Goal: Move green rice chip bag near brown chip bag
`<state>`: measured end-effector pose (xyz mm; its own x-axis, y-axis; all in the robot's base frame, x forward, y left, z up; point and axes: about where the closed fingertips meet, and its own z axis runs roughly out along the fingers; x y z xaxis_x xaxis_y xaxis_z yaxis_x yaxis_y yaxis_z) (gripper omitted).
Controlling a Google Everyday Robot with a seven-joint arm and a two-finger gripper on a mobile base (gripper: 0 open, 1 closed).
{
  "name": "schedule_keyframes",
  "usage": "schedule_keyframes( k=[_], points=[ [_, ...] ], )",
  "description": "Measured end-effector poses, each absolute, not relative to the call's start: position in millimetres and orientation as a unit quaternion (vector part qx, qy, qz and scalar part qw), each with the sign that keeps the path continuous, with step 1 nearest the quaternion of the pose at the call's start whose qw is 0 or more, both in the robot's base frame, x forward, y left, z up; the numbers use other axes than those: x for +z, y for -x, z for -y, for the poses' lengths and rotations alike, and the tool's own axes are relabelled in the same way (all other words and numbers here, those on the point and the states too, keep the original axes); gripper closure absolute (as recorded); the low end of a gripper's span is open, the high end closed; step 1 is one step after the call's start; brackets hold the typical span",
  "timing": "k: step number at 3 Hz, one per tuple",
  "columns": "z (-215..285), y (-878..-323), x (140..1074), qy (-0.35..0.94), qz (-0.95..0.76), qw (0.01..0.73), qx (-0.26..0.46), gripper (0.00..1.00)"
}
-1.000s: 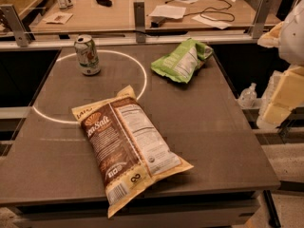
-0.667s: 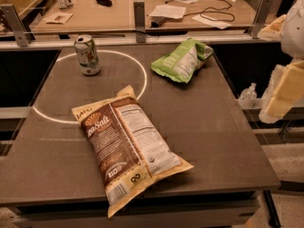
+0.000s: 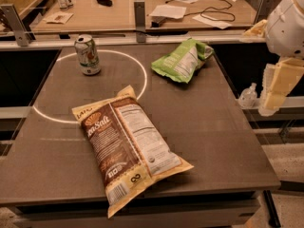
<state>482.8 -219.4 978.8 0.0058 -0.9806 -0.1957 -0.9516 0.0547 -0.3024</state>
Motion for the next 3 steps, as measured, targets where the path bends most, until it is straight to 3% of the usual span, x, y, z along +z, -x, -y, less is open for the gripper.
schedule_keyframes(
  k=[3],
  points=[
    [191, -542, 926, 0.805, -0.547, 0.220, -0.061, 0.00]
  ],
)
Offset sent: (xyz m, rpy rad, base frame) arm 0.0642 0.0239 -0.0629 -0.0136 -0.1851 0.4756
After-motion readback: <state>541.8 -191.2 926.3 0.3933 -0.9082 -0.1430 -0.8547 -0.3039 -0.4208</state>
